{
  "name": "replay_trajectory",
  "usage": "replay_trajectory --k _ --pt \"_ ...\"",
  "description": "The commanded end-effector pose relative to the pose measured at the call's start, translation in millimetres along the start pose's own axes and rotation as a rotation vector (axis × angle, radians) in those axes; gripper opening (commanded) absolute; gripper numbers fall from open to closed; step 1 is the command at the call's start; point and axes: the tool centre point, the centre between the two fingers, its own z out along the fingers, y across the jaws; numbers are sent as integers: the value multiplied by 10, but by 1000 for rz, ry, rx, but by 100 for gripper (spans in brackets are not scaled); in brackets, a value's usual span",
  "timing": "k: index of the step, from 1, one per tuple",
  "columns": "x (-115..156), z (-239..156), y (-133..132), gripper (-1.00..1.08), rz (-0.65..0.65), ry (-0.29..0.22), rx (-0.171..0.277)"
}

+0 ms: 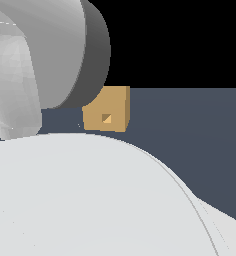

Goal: Insert the peg into the horizontal hole in a box.

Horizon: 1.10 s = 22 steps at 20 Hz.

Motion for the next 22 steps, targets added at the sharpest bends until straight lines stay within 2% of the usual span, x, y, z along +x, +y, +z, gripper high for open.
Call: replay_trajectory --k 1,13,18,22 --pt "1 -1 3 -100 0 0 -1" --pt "92 -11 -43 -100 -5 0 0" --pt "319 -39 -156 -100 -17 0 0" --pt "620 -77 -311 -100 -34 0 0"
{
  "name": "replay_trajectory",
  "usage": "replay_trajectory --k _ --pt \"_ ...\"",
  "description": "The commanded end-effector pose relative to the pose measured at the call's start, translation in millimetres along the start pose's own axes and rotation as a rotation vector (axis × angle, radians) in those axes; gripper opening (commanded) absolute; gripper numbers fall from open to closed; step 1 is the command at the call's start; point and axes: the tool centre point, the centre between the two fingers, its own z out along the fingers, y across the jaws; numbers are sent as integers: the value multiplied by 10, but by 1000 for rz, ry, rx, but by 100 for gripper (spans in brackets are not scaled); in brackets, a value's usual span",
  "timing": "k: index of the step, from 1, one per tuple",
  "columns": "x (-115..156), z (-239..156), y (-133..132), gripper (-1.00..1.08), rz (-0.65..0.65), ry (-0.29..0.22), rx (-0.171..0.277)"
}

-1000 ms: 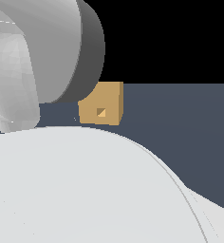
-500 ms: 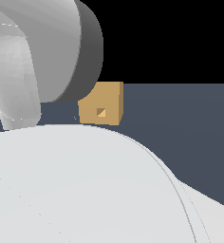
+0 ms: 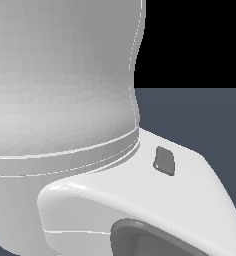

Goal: Insert the peg into the horizontal hole in a box.

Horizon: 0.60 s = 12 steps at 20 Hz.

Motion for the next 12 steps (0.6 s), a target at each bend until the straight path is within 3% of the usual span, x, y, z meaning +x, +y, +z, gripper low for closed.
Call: replay_trajectory --k 1,12 --pt "227 -39 -97 -100 -13 1 -3" --pt "1567 -207 -813 -100 -86 0 -3"
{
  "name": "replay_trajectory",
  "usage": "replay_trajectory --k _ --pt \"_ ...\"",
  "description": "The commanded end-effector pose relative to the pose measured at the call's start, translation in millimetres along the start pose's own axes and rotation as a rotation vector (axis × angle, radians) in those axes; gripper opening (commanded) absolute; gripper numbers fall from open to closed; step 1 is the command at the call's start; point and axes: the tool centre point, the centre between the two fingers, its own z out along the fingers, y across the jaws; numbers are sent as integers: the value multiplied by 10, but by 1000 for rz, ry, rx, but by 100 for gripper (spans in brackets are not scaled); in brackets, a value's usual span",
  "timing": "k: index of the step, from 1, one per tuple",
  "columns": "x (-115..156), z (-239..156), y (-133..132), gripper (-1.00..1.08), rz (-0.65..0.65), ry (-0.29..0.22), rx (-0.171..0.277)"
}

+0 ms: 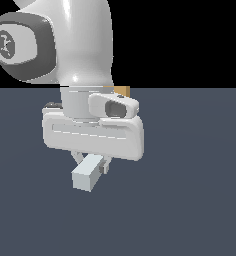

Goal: Insert the peg into the horizontal hole in a box.

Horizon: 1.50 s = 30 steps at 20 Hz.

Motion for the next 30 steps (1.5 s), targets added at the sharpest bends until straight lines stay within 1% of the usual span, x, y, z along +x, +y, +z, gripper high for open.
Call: replay_trajectory --k 1,5,8,11,14,19,30 --pt "322 -50 -149 -100 -17 0 -3" --pt "790 -109 -375 -100 -41 0 -3" --pt "1080 -145 -517 -100 -56 0 -3" --pt "1309 -174 -628 -100 -68 0 -3" --pt "1473 -194 -708 -100 -76 0 -3" --pt "1599 -211 -765 -100 -82 0 -3" --pt "1582 -215 -735 -100 -84 1 -4"
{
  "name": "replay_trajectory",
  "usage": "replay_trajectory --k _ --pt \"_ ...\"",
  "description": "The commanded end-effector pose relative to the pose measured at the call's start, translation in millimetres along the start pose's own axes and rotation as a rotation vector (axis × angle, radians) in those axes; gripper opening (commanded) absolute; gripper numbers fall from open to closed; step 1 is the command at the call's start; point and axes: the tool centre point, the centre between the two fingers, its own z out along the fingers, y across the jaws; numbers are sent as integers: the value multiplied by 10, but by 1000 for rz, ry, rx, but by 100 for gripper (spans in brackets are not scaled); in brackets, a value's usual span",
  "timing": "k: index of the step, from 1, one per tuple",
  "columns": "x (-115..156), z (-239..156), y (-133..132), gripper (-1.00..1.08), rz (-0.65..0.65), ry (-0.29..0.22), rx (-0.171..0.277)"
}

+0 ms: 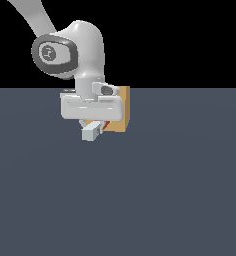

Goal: Insert the peg into the horizontal hole in a box.

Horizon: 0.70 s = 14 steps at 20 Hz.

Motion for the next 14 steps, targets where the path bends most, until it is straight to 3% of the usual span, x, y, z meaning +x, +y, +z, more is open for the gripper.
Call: replay_trajectory --k 1,8,14 --pt "6 -19 16 -100 -1 2 -4" --pt "60 -8 7 -100 -1 1 -2" --pt "368 -11 -3 -100 -1 1 -2"
